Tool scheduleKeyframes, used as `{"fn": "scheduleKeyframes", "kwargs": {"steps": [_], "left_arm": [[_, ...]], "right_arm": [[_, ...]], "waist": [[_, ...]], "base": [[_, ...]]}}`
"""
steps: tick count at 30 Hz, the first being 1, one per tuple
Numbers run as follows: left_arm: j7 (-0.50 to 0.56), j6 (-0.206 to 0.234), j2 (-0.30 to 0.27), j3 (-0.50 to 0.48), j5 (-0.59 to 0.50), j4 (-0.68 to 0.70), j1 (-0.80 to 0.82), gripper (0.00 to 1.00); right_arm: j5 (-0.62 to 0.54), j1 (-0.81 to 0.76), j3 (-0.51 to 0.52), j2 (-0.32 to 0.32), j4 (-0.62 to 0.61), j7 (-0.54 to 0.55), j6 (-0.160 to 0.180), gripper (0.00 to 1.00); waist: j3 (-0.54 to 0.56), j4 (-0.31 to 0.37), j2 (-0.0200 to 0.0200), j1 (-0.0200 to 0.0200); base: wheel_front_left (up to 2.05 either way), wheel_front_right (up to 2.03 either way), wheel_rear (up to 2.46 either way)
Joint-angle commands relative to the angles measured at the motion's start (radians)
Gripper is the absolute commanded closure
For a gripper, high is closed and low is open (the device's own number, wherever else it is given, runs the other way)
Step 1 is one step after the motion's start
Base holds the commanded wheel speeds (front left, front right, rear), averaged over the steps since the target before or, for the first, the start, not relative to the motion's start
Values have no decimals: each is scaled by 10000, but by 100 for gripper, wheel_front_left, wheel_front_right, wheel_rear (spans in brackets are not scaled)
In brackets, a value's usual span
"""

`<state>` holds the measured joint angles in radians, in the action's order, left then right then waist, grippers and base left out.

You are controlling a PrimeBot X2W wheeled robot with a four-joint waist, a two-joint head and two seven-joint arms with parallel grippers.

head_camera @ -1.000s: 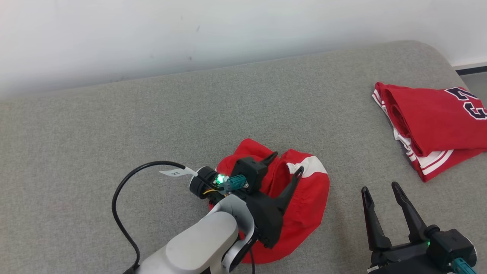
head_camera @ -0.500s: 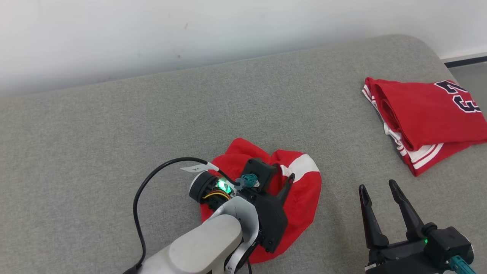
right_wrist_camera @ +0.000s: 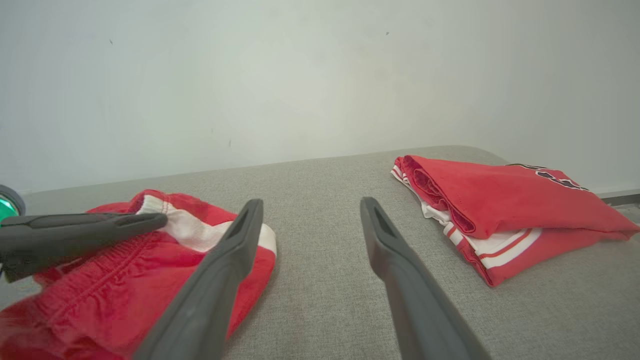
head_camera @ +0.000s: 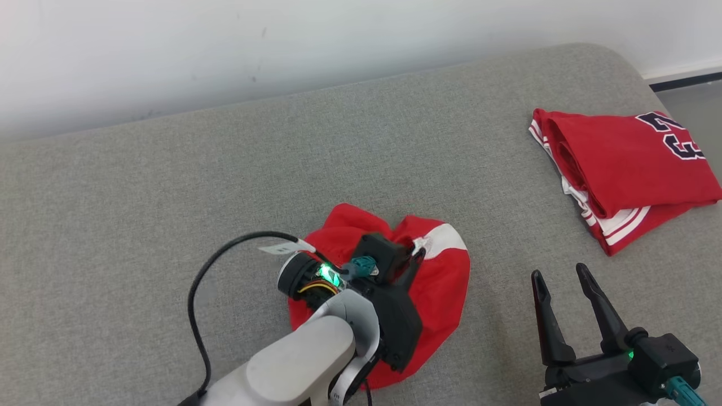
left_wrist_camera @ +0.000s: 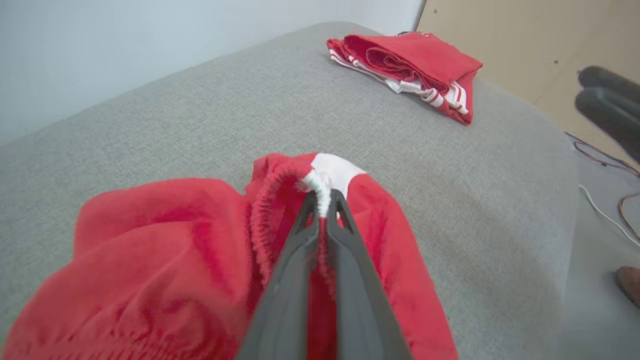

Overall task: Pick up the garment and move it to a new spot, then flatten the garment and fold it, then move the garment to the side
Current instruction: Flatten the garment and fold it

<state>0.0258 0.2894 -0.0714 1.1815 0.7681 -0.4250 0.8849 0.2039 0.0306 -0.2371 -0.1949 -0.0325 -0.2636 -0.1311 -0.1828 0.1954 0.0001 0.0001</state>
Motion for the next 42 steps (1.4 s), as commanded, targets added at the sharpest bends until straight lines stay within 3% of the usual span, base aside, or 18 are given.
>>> {"fn": "scheduleKeyframes", "kwargs": {"steps": [1, 8, 14, 20, 25, 31, 32, 42], "left_arm": [[-156, -96, 18, -100, 121, 22, -4, 100], [-1412, -1158, 173, -977, 965, 339, 609, 100], [-1667, -1879, 215, -1287, 1650, 90, 2026, 100], [-2277, -1912, 205, -1363, 2321, 401, 3398, 100], [-2547, -1781, 199, -982, 2703, 511, 2666, 100], [-2882, -1631, -1030, -772, 2410, 1542, -261, 100], [-2882, -1631, -1030, -772, 2410, 1542, -261, 100], [-2910, -1400, -3386, -1503, 2303, 3014, -3029, 100]], "right_arm": [[34, 18, -10, 20, 0, -7, 8, 0], [51, -71, -122, 29, 123, -7, 8, 0], [112, -208, -340, -28, 282, -7, 8, 0], [165, -477, -352, -148, 319, -7, 8, 0], [131, -632, -110, -193, 168, -7, 8, 0], [65, -811, 196, -193, 17, -7, 8, 0], [65, -811, 196, -193, 17, -7, 8, 0], [74, -725, 173, -192, 46, -7, 8, 0]], "waist": [[30, 4, -1, -1], [355, 47, -1, -1], [805, 166, -1, -1], [1173, 139, -1, -1], [1104, -288, -1, -1], [798, -998, -1, -1], [798, -998, -1, -1], [793, -1425, -1, -1]], "base": [[0, 0, 0], [0, 0, 0], [0, 0, 0], [0, 0, 0], [0, 0, 0], [0, 0, 0], [0, 0, 0], [0, 0, 0]]}}
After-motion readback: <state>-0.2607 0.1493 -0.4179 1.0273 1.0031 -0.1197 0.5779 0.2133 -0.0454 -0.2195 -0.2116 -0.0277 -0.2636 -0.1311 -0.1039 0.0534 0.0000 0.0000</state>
